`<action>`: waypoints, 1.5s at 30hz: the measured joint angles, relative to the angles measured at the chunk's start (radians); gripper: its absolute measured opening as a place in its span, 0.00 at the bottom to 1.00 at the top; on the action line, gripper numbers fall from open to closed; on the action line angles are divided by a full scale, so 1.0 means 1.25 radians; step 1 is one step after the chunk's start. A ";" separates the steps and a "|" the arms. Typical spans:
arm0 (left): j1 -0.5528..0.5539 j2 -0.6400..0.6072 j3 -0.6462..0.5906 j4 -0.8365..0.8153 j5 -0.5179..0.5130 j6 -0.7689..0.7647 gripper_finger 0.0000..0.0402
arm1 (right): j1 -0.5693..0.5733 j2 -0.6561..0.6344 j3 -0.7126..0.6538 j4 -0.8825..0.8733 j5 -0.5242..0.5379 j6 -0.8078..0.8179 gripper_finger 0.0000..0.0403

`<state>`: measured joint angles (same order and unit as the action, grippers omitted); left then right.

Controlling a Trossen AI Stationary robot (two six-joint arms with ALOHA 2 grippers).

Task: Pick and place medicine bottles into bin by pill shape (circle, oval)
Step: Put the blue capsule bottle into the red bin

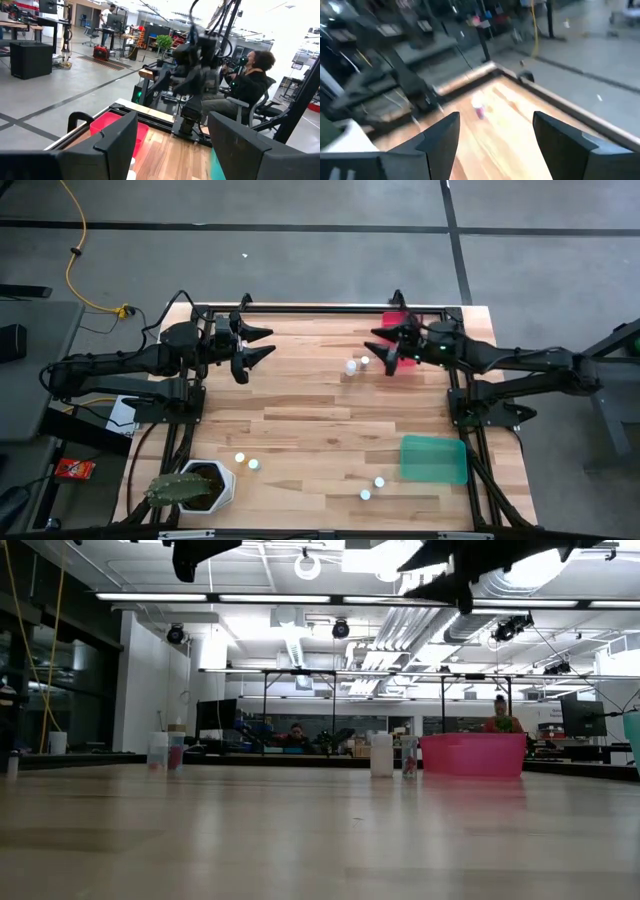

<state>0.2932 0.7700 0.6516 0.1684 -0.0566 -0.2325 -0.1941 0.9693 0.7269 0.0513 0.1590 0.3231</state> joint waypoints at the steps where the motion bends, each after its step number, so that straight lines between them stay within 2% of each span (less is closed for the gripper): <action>1: 0.000 0.000 0.000 0.000 0.000 0.000 0.57 | -0.005 0.016 0.000 -0.016 -0.012 0.008 0.61; 4: 0.000 0.000 0.000 0.000 0.000 0.000 0.57 | -0.019 0.069 0.000 -0.060 -0.048 0.026 0.61; 9: 0.000 0.000 0.000 0.000 0.000 0.000 0.57 | -0.039 0.153 0.002 -0.109 -0.044 -0.005 0.61; 15: 0.000 0.000 0.000 -0.013 0.000 0.000 0.57 | -0.072 0.258 0.106 -0.333 0.033 -0.029 0.61; 21: 0.000 0.000 0.000 -0.028 0.000 0.000 0.57 | -0.108 0.360 0.198 -0.431 -0.021 0.021 0.61; 27: 0.000 0.000 0.000 -0.030 0.000 0.000 0.57 | -0.128 0.452 0.254 -0.536 -0.008 0.085 0.61; 33: 0.000 0.000 0.000 -0.030 0.000 0.000 0.57 | -0.134 0.510 0.272 -0.554 -0.017 0.128 0.61; 45: 0.000 0.000 0.000 -0.030 0.000 0.000 0.57 | -0.131 0.525 0.272 -0.545 -0.032 0.161 0.61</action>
<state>0.2929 0.7700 0.6518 0.1309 -0.0563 -0.2325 -0.3576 1.6255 1.0668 -0.6300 0.1188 0.5240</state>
